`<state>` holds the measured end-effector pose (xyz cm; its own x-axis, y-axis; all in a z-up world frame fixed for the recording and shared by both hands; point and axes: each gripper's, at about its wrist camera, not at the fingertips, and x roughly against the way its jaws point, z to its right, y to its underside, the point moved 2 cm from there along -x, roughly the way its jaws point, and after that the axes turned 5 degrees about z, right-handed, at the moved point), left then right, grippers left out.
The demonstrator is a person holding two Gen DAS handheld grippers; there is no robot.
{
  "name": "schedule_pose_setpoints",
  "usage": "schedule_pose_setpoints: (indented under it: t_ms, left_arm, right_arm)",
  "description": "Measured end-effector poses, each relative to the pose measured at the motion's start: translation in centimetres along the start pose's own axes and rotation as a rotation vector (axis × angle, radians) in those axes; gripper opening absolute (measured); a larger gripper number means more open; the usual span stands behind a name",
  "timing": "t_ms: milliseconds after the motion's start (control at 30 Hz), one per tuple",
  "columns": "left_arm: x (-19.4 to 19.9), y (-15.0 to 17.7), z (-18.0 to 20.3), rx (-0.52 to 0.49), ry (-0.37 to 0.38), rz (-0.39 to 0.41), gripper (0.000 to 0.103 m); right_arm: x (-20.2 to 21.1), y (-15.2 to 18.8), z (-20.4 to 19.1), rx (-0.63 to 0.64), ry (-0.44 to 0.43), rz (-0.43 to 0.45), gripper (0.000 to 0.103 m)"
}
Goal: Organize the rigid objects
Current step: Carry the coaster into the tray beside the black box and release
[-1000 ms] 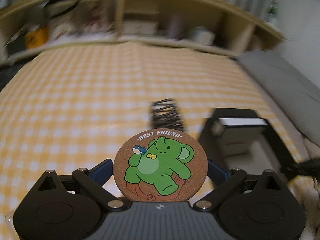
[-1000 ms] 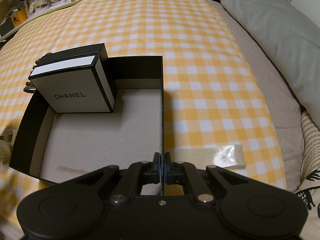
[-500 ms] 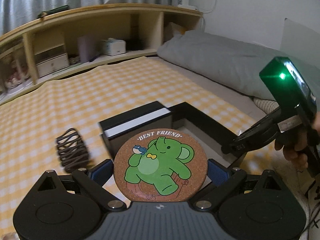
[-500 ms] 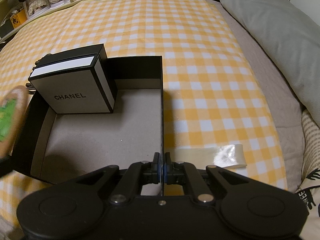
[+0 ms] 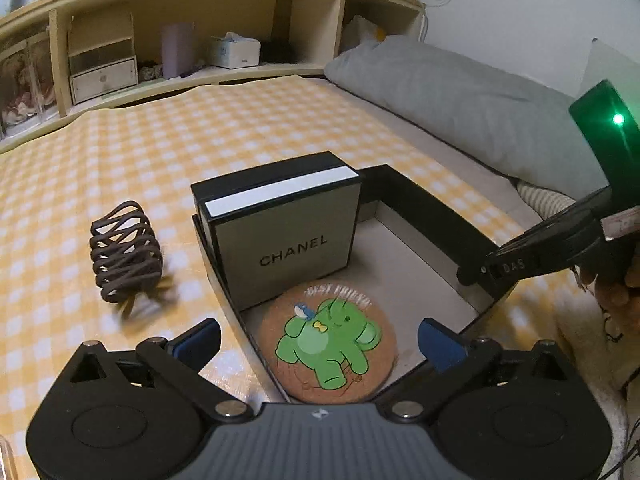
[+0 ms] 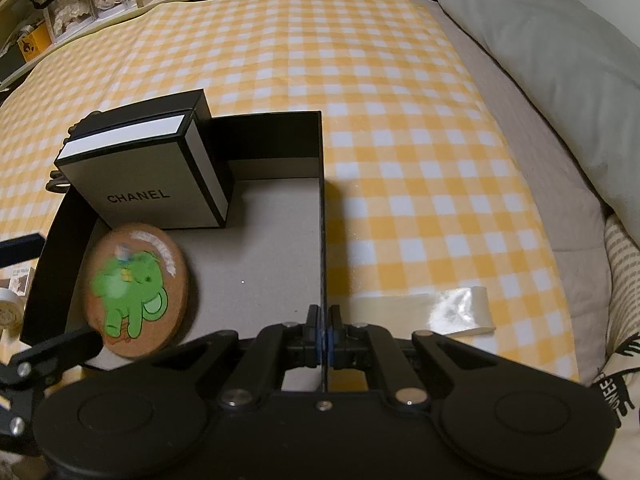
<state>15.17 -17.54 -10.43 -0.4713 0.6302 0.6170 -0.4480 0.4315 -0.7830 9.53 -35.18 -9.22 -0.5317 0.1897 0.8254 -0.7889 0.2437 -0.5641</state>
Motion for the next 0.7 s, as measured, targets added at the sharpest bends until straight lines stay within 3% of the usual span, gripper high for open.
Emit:
schedule_pose_setpoints:
  t_ms: [133, 700]
  left_arm:
    - [0.7, -0.3, 0.2, 0.026, 0.031, -0.01, 0.103]
    - [3.3, -1.3, 1.4, 0.014, 0.026, 0.026, 0.102]
  right_arm:
    - [0.0, 0.0, 0.0, -0.002, -0.001, -0.001, 0.004]
    - [0.0, 0.0, 0.0, -0.001, 0.0, -0.001, 0.003]
